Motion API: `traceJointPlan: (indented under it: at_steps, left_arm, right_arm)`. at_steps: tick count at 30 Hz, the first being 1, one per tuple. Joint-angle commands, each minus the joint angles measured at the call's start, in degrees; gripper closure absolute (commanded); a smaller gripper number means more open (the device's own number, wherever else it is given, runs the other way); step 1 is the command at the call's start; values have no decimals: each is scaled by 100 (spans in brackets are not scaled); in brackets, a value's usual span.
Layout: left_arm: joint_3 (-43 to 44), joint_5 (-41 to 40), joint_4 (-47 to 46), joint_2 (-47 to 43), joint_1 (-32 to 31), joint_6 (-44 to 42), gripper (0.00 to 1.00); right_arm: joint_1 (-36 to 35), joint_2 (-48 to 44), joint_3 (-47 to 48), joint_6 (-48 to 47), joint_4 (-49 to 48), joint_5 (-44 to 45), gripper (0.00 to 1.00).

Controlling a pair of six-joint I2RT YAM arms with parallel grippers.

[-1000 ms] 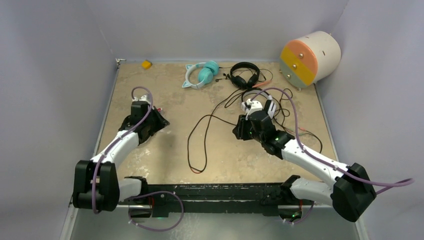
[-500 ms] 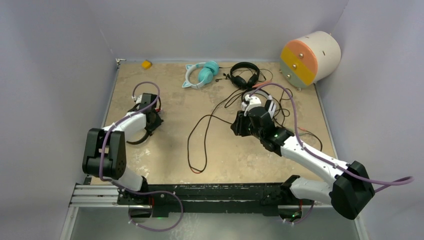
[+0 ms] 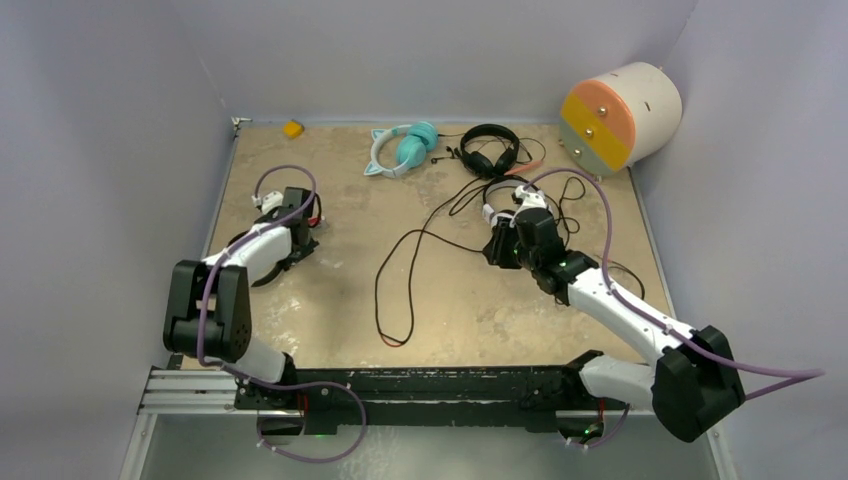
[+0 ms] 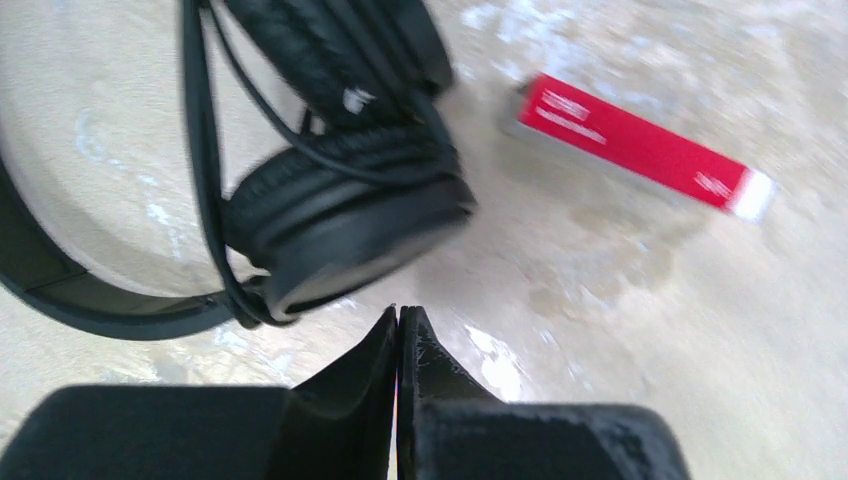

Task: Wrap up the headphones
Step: Move the headphones to the center of the board.

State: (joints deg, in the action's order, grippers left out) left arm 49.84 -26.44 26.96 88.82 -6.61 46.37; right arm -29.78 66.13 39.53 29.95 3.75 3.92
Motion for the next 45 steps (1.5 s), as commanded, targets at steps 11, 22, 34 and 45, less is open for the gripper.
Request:
traceJointPlan:
  at_steps: [11,22,34,45]
  left_arm:
    - [-1191,2194,-772,-2807,-297,232,27]
    - [-2447,4919,-3566,-3327,-468,-216,19]
    - [-2751,4533,-3805,-4104,-1020,-192,13]
    - [-3171,4222,-4305,-4222,-1277,-11,0]
  right_arm:
    - [502,-155,527,199,981,1137,8]
    - [543,1451,2639,-1868,1592,914,1]
    - [867,3754,4632,-2407,3043,865,2]
    - [351,2645,3417,-2483,3106,-406,13]
